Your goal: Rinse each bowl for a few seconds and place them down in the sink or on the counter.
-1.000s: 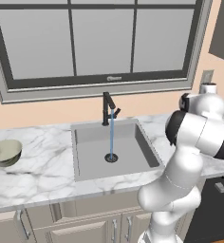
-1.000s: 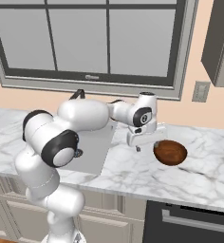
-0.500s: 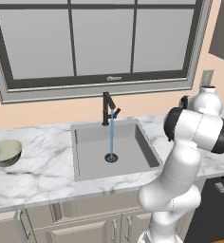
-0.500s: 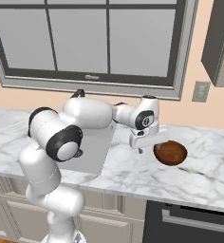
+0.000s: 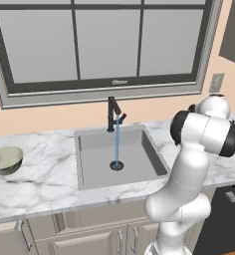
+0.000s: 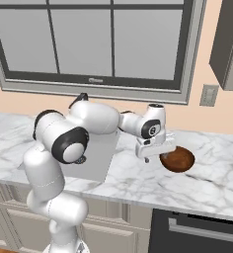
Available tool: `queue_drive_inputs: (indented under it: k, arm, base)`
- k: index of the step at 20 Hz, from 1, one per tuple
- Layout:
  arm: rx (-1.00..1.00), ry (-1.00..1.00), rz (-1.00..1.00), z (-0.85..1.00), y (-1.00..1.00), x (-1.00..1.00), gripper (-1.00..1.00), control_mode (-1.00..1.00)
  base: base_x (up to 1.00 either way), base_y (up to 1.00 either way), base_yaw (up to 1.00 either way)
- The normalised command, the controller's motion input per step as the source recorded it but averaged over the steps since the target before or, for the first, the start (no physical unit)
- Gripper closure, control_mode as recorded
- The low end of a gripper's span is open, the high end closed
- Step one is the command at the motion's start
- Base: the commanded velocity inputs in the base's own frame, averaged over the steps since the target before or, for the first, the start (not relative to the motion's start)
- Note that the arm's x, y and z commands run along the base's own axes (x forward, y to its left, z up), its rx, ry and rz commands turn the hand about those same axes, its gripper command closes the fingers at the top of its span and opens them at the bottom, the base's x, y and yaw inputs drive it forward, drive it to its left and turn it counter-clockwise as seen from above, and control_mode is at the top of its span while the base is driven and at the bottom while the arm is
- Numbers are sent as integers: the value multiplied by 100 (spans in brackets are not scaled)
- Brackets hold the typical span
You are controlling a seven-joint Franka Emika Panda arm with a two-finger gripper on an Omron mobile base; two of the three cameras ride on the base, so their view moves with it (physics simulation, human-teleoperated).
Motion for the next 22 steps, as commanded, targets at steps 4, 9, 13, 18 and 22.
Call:
queue_drive_inputs:
  k: [4, 9, 13, 18, 22]
  arm:
    - [0, 0, 0, -7, -18, 14, -100, -100]
    - [0, 0, 1, -5, -20, 15, -100, -100]
    - [0, 0, 1, -10, -13, 14, -100, -100]
    - [0, 0, 2, -17, -7, 12, -100, -100]
    - [0, 0, 2, -12, -11, 16, -100, -100]
  base:
    - [0, 0, 0]
    - [0, 0, 0]
    - [0, 0, 0]
    - [0, 0, 0]
    - [0, 0, 0]
